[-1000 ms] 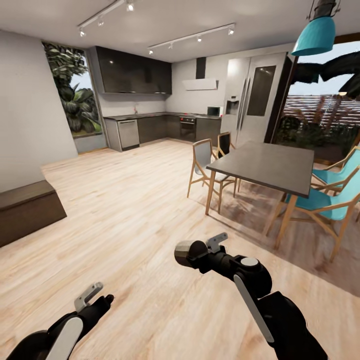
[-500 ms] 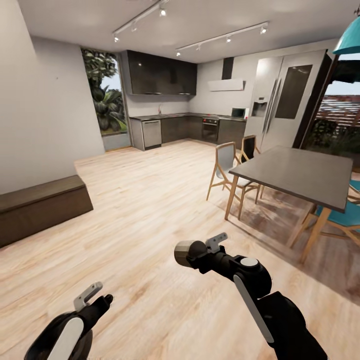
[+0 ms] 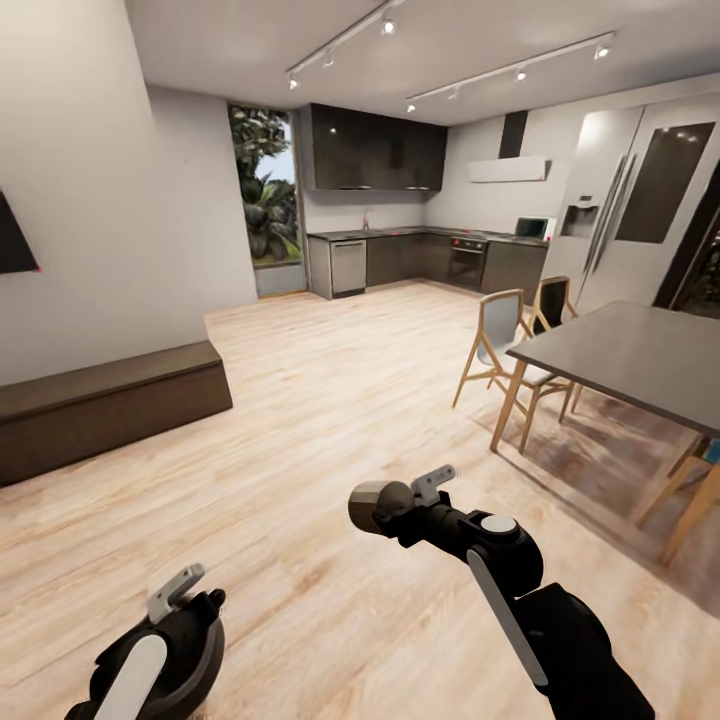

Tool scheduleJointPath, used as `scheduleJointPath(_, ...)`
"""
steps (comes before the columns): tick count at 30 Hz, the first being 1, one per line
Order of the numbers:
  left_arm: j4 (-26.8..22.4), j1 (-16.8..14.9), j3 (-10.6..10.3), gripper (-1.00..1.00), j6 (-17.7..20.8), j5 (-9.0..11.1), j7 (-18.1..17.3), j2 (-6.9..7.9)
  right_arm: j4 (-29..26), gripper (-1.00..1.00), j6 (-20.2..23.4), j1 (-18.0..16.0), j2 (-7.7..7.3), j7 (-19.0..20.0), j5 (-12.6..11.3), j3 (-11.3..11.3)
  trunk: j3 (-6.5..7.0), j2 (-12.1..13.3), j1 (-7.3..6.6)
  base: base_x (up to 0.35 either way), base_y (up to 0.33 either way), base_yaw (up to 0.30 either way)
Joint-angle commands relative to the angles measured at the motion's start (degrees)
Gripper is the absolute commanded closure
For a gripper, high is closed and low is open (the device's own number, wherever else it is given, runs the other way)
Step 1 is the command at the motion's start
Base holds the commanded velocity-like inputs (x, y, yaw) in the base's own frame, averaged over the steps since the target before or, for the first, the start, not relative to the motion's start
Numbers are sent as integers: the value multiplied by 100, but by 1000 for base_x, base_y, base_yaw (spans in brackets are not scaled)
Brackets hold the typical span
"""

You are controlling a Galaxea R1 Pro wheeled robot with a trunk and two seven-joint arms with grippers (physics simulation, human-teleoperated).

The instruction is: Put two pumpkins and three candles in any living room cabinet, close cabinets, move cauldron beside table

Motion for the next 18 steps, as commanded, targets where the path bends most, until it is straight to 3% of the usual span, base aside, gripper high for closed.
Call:
scheduleJointPath(1,-4,-6,-9,-100,7,34,51,4,-8,100,27,-4,-4,-17,-48,3,-6,-3,0,0,0,289)
scheduleJointPath(18,26,-6,-22,-100,-25,-1,58,4,-8,100,27,-4,-4,-17,-48,3,-6,-3,0,0,0,289)
